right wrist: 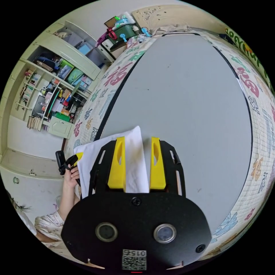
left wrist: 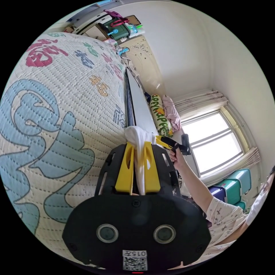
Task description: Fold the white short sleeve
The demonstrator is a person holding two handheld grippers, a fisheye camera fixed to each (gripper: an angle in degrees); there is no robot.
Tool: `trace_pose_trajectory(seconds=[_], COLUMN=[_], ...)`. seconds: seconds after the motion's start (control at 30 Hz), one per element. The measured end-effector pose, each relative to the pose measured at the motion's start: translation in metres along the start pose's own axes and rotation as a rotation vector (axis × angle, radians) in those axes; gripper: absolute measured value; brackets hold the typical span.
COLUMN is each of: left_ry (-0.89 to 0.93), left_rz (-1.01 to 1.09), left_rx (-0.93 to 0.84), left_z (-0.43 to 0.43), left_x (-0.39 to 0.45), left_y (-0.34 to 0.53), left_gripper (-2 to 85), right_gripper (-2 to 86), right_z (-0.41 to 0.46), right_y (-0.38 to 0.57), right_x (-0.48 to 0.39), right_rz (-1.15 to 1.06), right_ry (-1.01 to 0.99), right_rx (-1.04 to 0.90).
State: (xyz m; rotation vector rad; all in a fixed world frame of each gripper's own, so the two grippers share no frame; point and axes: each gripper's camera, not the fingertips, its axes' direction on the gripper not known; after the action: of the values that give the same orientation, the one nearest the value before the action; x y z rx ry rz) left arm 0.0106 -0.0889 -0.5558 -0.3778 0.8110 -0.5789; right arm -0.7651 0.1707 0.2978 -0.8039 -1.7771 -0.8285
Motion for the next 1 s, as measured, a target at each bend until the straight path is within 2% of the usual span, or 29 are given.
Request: trace_pose_trajectory(seconds=[0.2, 0.3, 0.37, 0.5, 0.63, 0.87, 1.0], left_ry=[-0.009, 0.04, 0.061, 0.09, 0.196, 0.384, 0.471], left_rz=[0.048, 0.153, 0.269, 0.493, 0.749, 0.957, 1.027], left_rx=[-0.006, 0.058, 0.089, 0.117, 0.101, 0.022, -0.029], left_z=[-0.031, -0.06, -0.087, -0.138, -0.183, -0.193, -0.177], left_x=[-0.098, -0.129, -0.141, -0.136, -0.094, -0.064, -0.072], left_y=[0.049, 0.086, 0.127, 0.204, 0.299, 0.427, 0.487], left_gripper=[4.9, 4.5, 4.3, 4.1, 4.0, 3.9, 3.8], right_gripper=[3.8, 1.0, 0.1, -0.3, -0.5, -0.3, -0.1], right_z=[0.014, -0.014, -0.065, -0.171, -0.296, -0.465, -0.52], right_y=[0.038, 0.085, 0.143, 0.264, 0.421, 0.666, 0.773], right_x=[-0.053, -0.087, -0.114, -0.156, -0.186, -0.236, -0.251], right_rz=[0.018, -0.009, -0.052, -0.174, -0.24, -0.251, -0.25], right_ry=[-0.074, -0.12, -0.222, -0.199, -0.218, -0.059, 0.077], right_rx=[-0.026, 0.054, 0.167, 0.332, 0.526, 0.869, 0.988])
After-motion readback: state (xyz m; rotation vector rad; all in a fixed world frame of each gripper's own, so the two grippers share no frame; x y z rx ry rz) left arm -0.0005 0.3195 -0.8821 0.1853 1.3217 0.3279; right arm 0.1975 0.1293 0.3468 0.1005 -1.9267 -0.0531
